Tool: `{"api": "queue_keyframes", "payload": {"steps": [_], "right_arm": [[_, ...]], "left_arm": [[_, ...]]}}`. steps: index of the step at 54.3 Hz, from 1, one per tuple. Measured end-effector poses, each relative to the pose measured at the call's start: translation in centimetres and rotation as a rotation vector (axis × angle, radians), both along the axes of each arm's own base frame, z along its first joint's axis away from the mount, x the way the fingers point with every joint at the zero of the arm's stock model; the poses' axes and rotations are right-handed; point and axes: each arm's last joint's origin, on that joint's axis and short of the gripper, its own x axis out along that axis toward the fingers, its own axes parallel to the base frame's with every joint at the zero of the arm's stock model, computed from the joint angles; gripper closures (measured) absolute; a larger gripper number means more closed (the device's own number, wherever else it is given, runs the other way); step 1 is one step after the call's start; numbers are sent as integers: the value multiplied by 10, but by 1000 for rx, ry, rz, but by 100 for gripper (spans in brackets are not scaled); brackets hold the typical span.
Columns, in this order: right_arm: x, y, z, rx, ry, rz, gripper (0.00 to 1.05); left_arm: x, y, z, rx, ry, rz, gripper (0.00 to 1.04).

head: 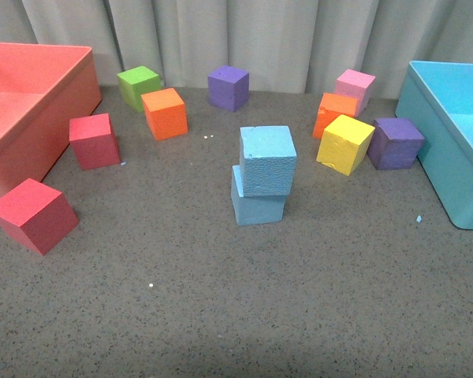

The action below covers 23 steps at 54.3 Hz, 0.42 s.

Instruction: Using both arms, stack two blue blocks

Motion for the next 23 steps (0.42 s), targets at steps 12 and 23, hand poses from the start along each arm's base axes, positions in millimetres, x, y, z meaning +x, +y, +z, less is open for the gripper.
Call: {"api": "queue_keyframes", "payload": {"steps": [12,23], "right_arm": [[0,0,0,0,0,0,9],[0,0,0,0,0,0,9]], "left_arm": [[0,0,0,0,0,0,7],[0,0,0,0,0,0,7]]}}
